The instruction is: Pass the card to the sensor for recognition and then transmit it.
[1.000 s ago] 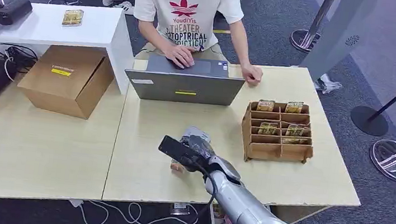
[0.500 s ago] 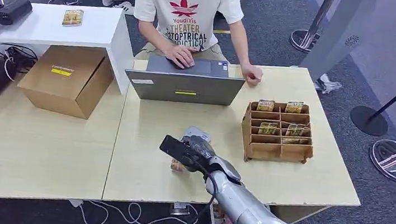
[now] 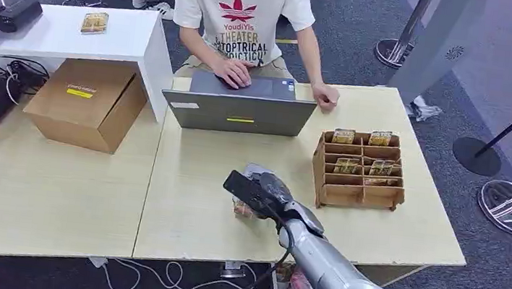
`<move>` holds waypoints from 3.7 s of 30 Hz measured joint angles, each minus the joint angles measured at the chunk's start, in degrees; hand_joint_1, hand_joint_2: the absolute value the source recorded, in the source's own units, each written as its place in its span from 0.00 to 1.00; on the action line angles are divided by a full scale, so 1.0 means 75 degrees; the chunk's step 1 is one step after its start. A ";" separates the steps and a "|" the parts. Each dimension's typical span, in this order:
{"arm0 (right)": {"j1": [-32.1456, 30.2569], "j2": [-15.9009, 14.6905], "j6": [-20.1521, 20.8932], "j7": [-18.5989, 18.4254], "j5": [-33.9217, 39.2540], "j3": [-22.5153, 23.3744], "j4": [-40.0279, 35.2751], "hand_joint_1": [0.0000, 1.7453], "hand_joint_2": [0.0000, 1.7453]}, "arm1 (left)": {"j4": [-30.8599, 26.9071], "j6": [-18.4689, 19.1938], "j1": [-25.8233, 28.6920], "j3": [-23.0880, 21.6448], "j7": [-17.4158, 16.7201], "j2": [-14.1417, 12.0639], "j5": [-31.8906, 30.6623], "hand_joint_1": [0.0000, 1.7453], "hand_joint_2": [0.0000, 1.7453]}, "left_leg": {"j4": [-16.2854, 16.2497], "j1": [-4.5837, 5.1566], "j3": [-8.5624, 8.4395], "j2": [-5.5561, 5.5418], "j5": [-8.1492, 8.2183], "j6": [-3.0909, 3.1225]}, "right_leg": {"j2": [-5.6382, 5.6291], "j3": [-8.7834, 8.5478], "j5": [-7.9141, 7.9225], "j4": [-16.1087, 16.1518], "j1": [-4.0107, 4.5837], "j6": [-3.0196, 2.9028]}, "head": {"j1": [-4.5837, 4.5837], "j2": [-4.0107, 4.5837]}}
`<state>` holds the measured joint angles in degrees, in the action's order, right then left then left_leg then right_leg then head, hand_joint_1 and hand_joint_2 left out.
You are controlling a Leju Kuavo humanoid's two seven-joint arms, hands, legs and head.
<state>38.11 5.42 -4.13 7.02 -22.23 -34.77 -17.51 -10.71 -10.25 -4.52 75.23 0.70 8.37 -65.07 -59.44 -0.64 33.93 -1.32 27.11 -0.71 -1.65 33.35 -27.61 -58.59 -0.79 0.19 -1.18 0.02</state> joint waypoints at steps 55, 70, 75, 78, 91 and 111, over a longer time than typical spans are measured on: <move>-0.0408 -0.0565 0.0187 0.0936 -0.0023 0.0376 -0.0528 1.00 1.00 | 0.0000 -0.0070 0.0007 0.0003 0.0050 0.0023 0.0163 0.00 0.00 | 0.0001 -0.0001 -0.0008 0.0004 -0.0001 0.0000 | -0.0001 -0.0014 0.0004 -0.0003 0.0001 0.0006 | -0.0003 0.0000; -0.0021 -0.0216 0.0458 0.1209 0.0003 0.0242 -0.0728 1.00 1.00 | 0.0000 -0.0207 0.0028 0.0149 -0.0169 0.0064 0.0510 0.00 0.00 | 0.0001 -0.0001 0.0005 0.0002 -0.0001 0.0000 | -0.0001 -0.0002 0.0004 -0.0004 0.0001 0.0006 | 0.0000 0.0000; 0.0055 -0.0175 0.0458 0.1262 0.0044 0.0178 -0.0822 1.00 1.00 | 0.0000 -0.0227 0.0040 0.0201 -0.0154 0.0087 0.0519 0.00 0.00 | 0.0001 -0.0001 0.0006 0.0001 -0.0001 0.0001 | -0.0001 -0.0002 0.0004 -0.0003 0.0001 0.0006 | 0.0000 0.0000; 0.0065 -0.0163 0.0458 0.1285 0.0053 0.0152 -0.0854 1.00 1.00 | 0.0000 -0.0227 0.0042 0.0219 -0.0151 0.0093 0.0519 0.00 0.00 | 0.0001 0.0000 0.0006 0.0001 -0.0001 0.0001 | -0.0001 -0.0002 0.0004 -0.0003 0.0001 0.0006 | 0.0000 0.0000; 0.0248 -0.0163 0.0148 0.1833 0.0708 0.0096 -0.1781 1.00 1.00 | 0.0000 -0.0213 0.0052 0.0291 -0.0090 0.0128 0.0583 0.00 0.00 | 0.0001 -0.0001 0.0007 0.0002 -0.0001 0.0000 | -0.0001 0.0001 0.0004 -0.0004 0.0001 0.0006 | 0.0000 0.0000; 0.0570 -0.0163 -0.0385 0.1871 0.0874 0.0111 -0.3436 1.00 1.00 | 0.0000 -0.0151 0.0050 0.0332 -0.0047 0.0204 0.0560 0.00 0.00 | 0.0001 -0.0001 0.0008 0.0002 -0.0001 0.0000 | -0.0002 0.0003 0.0004 -0.0004 0.0001 0.0006 | 0.0000 0.0000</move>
<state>42.39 4.20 -7.02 21.05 -15.67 -33.94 -43.28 -10.71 -11.39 -4.14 77.72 0.35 9.90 -60.87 -59.43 -0.65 33.99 -1.31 27.10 -0.71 -1.66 33.37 -27.58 -58.62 -0.78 0.23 -1.18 0.02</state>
